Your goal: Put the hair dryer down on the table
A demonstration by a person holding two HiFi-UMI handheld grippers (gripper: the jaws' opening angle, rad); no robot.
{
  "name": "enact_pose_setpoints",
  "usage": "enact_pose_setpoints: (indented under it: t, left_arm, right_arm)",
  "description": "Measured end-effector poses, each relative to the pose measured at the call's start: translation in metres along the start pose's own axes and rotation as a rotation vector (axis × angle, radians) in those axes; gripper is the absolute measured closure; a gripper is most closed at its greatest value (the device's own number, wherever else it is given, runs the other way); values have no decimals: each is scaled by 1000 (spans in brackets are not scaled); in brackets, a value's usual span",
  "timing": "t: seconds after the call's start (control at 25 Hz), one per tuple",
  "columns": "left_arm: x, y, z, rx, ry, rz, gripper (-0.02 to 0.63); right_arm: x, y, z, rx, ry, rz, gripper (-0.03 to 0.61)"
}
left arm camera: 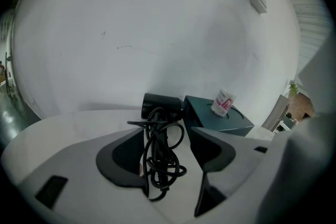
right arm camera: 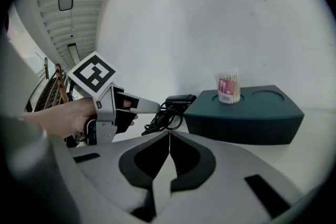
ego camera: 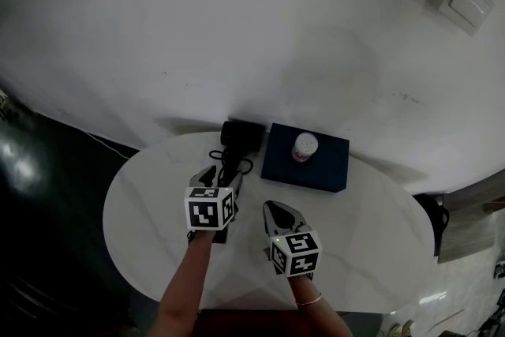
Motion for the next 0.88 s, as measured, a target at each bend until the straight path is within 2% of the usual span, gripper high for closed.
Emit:
enact_pose_setpoints:
  t: [0.16,0.44,0.6,0.88]
  left_arm:
    - [-17,5,7,9,22,20,336]
    - [-46,14,19,34,33,28,414]
    - [-66,22,27,61,60,28,491]
    - [-105,32,50,66,103,42,559]
  right_arm:
    - [-11,-7,1,2,17,9,563]
    - [-31,-19,4,9,44,29,563]
    - [-43,-26,7,11,53,37,563]
    - [-67,-43,13,17,74,41,563]
Point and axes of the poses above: the fingertips, and each gripper's own axes: x forward along the fingers, y to its right, z out of its underside, the point moved 10 cm from there along -x, backward along the fingers, and after that the axes turned 15 degrees about z, right-handed, at the moved point
